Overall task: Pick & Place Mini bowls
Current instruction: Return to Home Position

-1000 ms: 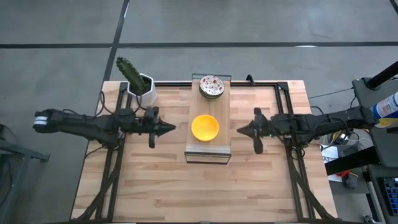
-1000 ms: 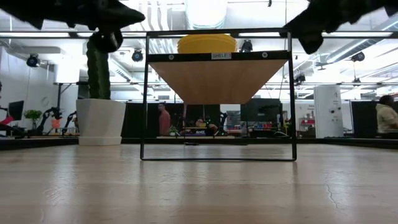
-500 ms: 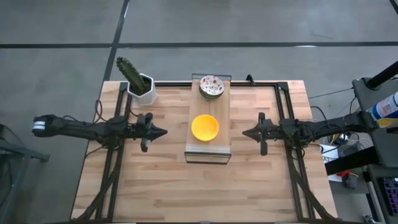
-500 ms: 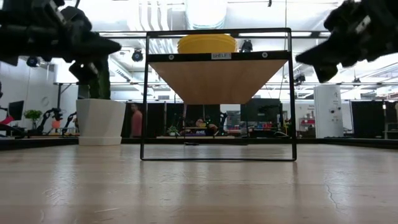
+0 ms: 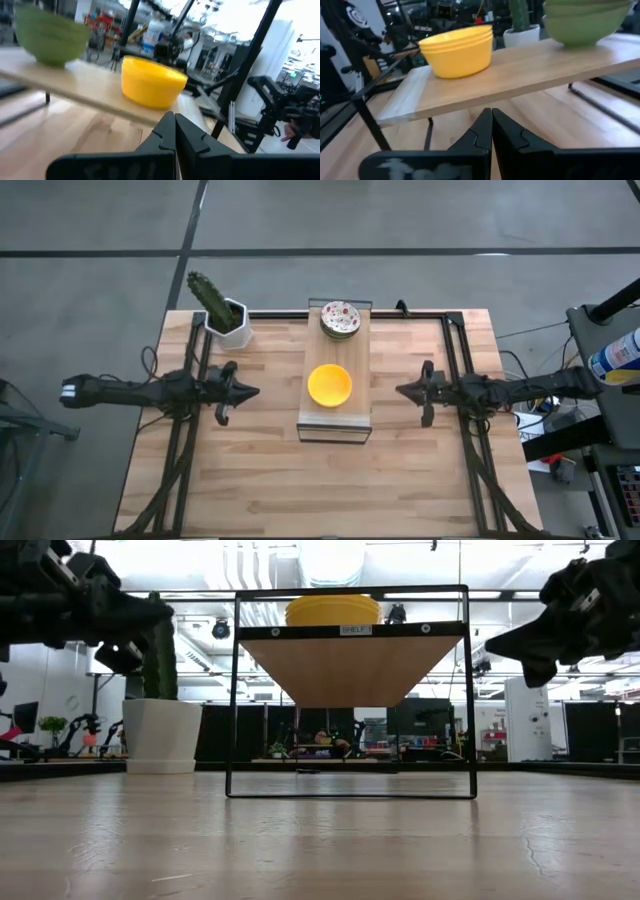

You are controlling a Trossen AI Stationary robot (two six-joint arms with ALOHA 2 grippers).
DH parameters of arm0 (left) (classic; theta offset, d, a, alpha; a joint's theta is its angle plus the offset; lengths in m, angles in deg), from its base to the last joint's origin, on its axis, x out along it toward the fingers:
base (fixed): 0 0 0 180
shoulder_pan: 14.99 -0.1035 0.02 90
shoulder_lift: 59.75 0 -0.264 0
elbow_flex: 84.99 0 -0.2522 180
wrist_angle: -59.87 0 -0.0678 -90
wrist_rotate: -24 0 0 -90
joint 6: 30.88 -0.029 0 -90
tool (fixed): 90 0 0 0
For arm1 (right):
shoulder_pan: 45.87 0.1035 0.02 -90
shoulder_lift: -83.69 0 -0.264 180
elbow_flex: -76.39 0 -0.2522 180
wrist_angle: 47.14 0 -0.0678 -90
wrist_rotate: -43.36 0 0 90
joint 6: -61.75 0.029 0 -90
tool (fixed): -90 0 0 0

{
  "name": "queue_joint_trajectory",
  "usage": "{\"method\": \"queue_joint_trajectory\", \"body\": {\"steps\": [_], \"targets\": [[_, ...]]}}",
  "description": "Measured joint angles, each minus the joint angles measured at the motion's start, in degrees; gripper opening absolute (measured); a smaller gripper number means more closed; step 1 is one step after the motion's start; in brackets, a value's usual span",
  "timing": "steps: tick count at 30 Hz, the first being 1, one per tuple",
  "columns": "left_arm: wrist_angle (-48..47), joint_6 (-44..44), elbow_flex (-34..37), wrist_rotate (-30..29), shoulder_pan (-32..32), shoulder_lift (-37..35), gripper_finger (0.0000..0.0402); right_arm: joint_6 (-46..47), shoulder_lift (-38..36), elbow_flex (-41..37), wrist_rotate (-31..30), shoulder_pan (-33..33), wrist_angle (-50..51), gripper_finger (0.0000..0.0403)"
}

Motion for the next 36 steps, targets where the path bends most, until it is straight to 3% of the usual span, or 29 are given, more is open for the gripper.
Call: {"method": "queue_joint_trajectory", "body": {"steps": [2, 6, 10, 36], "targets": [[-1.4, -1.1, 0.0, 0.0, 0.0, -1.4, 0.0, -1.3, -1.6, 0.0, -1.1, 0.0, 1.2, 0.0009], [-3.2, -2.8, 0.0, -0.1, 0.0, -3.7, 0.0, -13.1, -3.6, 0.0, -3.9, 0.0, 5.1, 0.0009], [-3.4, -5.5, 0.0, -0.1, 0.0, -5.9, 0.0, -15.5, -5.1, 0.0, -3.9, 0.0, 5.3, 0.0009], [-3.2, -5.8, 0.1, -0.2, 0.0, -6.5, 0.0, -11.6, -6.3, 0.0, -3.8, 0.0, 5.4, 0.0009]]}}
